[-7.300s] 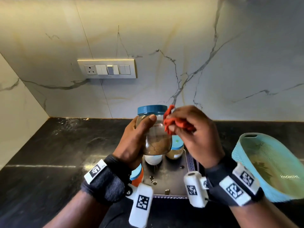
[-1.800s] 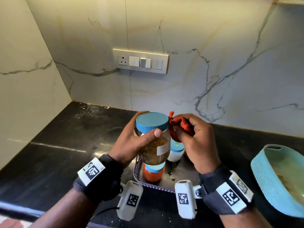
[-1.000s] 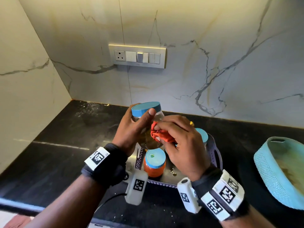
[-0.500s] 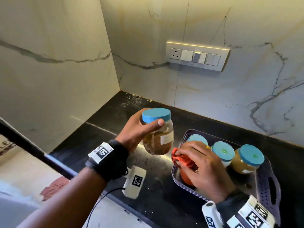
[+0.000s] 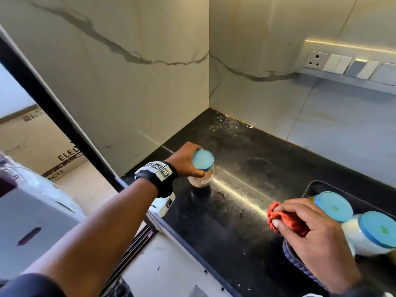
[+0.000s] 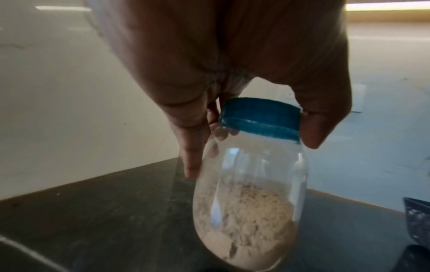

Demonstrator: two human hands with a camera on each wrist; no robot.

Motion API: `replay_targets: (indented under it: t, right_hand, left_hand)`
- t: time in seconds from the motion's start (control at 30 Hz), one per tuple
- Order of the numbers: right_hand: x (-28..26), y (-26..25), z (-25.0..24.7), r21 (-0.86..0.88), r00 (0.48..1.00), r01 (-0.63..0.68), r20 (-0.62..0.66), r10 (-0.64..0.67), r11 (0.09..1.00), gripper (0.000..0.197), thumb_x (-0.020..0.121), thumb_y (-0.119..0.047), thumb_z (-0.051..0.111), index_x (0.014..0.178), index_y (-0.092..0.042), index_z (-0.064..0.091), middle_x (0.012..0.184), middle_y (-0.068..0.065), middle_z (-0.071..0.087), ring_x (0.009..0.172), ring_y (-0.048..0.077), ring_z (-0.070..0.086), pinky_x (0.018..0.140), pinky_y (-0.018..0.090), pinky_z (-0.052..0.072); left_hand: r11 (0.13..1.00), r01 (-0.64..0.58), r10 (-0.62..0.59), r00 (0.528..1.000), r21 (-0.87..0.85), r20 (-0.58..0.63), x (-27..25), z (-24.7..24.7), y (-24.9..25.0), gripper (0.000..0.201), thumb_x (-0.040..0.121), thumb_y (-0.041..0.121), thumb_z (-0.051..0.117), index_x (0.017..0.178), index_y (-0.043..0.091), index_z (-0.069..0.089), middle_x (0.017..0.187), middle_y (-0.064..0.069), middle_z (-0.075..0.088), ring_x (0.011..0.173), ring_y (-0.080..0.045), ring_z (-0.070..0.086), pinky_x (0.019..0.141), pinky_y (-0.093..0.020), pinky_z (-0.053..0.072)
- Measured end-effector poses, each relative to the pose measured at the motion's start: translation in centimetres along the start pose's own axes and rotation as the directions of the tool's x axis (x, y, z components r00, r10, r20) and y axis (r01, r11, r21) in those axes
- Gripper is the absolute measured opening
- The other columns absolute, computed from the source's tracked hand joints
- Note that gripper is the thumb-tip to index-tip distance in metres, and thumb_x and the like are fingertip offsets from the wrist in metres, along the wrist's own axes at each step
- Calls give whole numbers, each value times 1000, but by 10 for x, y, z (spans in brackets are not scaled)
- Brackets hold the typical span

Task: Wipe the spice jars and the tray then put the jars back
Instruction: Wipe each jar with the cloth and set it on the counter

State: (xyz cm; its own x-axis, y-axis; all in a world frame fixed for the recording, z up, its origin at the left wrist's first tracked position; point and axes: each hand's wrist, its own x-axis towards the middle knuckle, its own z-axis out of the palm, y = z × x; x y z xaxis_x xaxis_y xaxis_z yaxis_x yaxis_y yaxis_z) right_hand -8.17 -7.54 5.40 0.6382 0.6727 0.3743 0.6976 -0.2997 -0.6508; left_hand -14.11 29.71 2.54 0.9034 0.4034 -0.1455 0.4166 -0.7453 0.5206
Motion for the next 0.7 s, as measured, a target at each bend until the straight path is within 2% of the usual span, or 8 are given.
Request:
replay_targets:
  t: [0.07, 0.13, 0.27, 0.33, 0.4, 0.5, 0.6, 0.7]
  right_hand:
    - [1, 0, 5, 6, 999, -40, 1, 40, 999, 18, 78, -24, 82, 93, -26, 72, 98, -17, 68, 92, 11, 66, 82, 9, 45]
    - [2, 1, 8, 2, 998, -66, 7, 66, 998, 24, 75, -14, 86, 92, -25, 73, 96, -15, 69, 91, 13, 67, 81, 14, 48]
    - [3, -2, 11, 22, 996, -90, -1, 90, 996, 21, 77, -21, 85, 93, -25, 73, 96, -16, 69, 93, 12, 66, 82, 13, 47]
    - [3, -1, 12, 28, 994, -111, 14, 110, 993, 25, 77, -16, 86, 93, -27, 72, 97, -16, 70, 94, 12, 66, 82, 11, 47]
    - [3, -2, 14, 28, 992, -127, 25, 126, 992, 30, 73, -11, 86, 93, -28, 72, 97, -16, 70, 95, 11, 65, 82, 9, 46]
    - [6, -4, 17, 45, 993, -112, 31, 110, 993, 30, 73, -10, 86, 94, -27, 72, 97, -17, 69, 96, 8, 64, 82, 6, 45]
    - [10, -6, 21, 62, 996, -86, 42, 84, 994, 30, 73, -10, 86, 95, -27, 72, 99, -16, 68, 97, 7, 64, 82, 8, 46]
    - [12, -7, 21, 79, 999, -54, 8, 54, 995, 28, 73, -9, 86, 95, -22, 73, 100, -13, 67, 97, 10, 64, 84, 15, 48]
  left_hand:
    - [1000, 30, -30, 999, -3, 20, 11, 5, -11, 84, 63, 41, 92, 135, 16, 55, 129, -1, 50, 115, -19, 56, 90, -26, 47]
    - [999, 35, -35, 999, 12, 31, 18, 8, -16, 82, 67, 35, 91, 136, 15, 52, 130, -2, 45, 114, -17, 52, 90, -26, 44]
    - [998, 56, -55, 997, -15, 52, 22, 11, -23, 79, 66, 33, 91, 134, 14, 56, 128, -2, 48, 114, -20, 55, 87, -26, 49]
    - [997, 76, -75, 995, -27, 65, 20, 11, -27, 91, 66, 35, 91, 144, 16, 48, 137, -7, 46, 126, -25, 52, 99, -30, 47]
    - [995, 92, -88, 993, -44, 77, 16, 9, -26, 107, 71, 33, 93, 157, 13, 32, 151, -13, 38, 139, -27, 42, 114, -34, 37]
    - [987, 124, -112, 987, -106, 111, 10, -2, -17, 122, 75, 47, 89, 164, 13, 12, 164, -17, 28, 149, -31, 34, 122, -44, 31]
    - [984, 134, -125, 989, -116, 80, 2, -16, 0, 110, 85, 56, 75, 164, 14, 11, 167, -16, 26, 151, -31, 33, 122, -48, 33]
    - [983, 61, -77, 994, -174, -82, -7, -24, 26, 79, 99, 31, 66, 162, 12, 22, 160, -13, 42, 145, -25, 44, 119, -42, 39]
